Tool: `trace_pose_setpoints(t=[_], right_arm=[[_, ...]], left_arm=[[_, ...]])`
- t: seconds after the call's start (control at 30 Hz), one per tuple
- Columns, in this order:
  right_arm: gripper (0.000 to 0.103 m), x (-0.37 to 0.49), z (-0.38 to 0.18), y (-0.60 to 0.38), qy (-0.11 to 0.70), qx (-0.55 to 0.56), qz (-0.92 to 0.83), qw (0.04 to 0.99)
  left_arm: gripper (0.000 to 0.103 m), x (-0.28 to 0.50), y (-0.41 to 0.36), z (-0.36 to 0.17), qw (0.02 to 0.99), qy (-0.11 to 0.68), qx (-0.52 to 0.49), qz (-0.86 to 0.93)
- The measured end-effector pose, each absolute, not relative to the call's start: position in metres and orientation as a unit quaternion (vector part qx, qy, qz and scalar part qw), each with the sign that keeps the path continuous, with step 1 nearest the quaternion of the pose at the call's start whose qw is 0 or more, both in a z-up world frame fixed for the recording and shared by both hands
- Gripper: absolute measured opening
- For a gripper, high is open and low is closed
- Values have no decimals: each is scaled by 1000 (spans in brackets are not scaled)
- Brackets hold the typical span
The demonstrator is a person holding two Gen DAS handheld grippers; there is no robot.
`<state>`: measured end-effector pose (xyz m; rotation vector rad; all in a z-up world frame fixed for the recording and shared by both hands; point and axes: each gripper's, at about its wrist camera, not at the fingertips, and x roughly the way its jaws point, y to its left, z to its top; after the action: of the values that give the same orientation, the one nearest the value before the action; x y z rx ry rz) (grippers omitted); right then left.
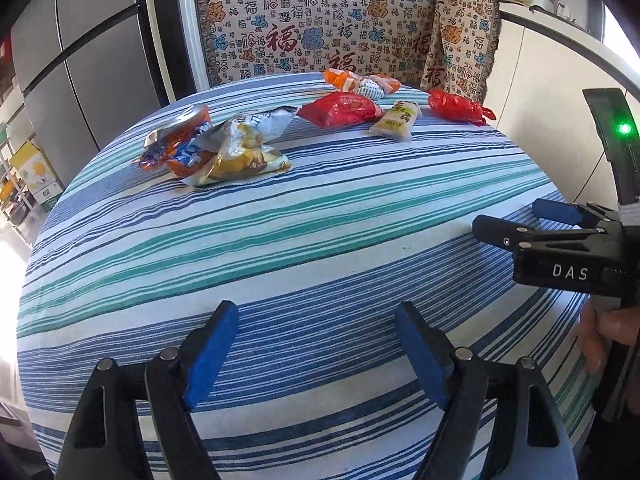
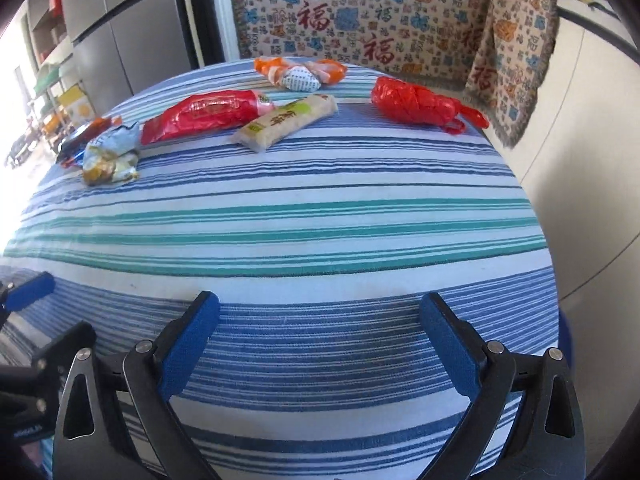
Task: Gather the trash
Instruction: 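Move both tools back over the table toward the remaining trash, then grasp the crushed silver can on the orange bag with the left tool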
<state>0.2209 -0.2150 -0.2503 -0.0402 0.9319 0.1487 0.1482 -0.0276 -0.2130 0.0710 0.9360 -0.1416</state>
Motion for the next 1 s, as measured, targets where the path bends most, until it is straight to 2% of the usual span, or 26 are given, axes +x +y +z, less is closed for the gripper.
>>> trace_pose_setpoints(t=[0.5,0.73,1.0], right_arm=[[103,218,-250,-210,451,-24,66,890],[103,218,-250,-210,451,-24,66,890],[103,218,-250,-211,451,-24,67,890]], left_arm=[[84,149,-24,-214,890,451,26,-65],[84,148,7,-209,895,444,-21,-36],[84,196,53,-162,908,412,-66,-48]])
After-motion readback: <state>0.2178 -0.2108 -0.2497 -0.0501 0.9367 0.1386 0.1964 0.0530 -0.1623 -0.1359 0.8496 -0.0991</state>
